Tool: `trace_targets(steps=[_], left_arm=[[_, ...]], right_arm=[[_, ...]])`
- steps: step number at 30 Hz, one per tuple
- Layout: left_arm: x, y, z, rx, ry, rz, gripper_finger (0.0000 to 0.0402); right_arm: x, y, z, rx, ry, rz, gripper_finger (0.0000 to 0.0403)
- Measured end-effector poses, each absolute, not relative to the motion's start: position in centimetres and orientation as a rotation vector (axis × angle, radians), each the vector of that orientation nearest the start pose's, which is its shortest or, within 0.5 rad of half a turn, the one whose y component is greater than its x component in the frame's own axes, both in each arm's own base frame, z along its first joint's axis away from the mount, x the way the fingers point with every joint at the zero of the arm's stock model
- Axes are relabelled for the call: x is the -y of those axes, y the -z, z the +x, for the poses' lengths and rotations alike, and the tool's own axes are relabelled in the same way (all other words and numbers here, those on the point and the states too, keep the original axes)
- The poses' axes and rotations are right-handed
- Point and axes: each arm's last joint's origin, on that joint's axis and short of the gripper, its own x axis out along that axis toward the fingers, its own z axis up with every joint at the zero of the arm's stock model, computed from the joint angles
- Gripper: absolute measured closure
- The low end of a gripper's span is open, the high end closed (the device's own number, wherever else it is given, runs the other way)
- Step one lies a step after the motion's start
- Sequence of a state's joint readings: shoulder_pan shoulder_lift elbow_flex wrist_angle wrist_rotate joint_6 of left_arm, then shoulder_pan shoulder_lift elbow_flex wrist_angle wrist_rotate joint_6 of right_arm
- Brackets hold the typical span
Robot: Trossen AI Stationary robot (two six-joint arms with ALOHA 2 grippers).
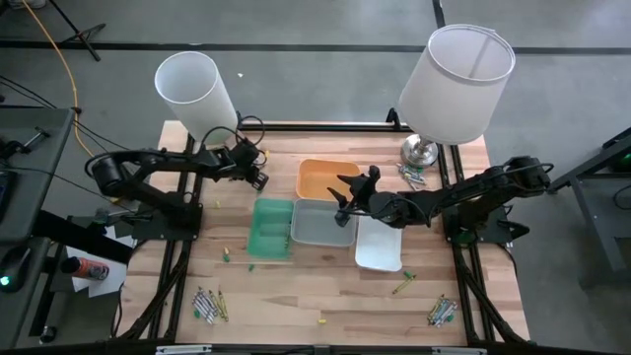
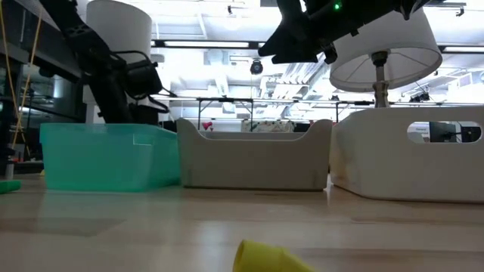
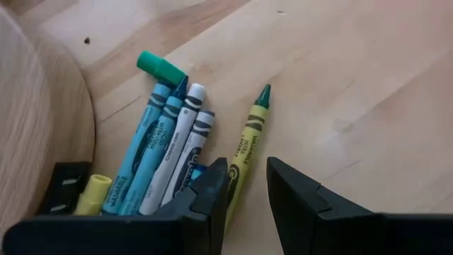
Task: Sort crayons
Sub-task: Put the green crayon into the green bin
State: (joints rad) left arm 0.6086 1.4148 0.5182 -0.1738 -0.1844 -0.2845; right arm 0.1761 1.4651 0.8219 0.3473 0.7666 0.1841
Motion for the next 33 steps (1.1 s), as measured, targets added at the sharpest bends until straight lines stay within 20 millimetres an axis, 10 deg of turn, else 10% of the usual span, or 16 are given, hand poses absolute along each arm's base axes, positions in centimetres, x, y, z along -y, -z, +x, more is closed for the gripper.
trace_targets(steps=[12, 22, 33], left_arm=[[-13.3, -11.4, 18.2, -1.041, -0.864, -0.474, 0.0316], [-12.7, -12.1, 18.3, -1.045, -0.852, -0.396, 0.0393], [-10.2, -17.8, 18.0, -0.781, -0.79, -0.27, 0.04]], right_arm=[[-3.4, -24.1, 30.8, -0.212, 0.607, 0.043, 0.0204], [-3.4, -24.1, 30.8, -0.213, 0.607, 0.04, 0.0204], [-3.4, -24.1, 30.8, -0.214, 0.607, 0.037, 0.0204]])
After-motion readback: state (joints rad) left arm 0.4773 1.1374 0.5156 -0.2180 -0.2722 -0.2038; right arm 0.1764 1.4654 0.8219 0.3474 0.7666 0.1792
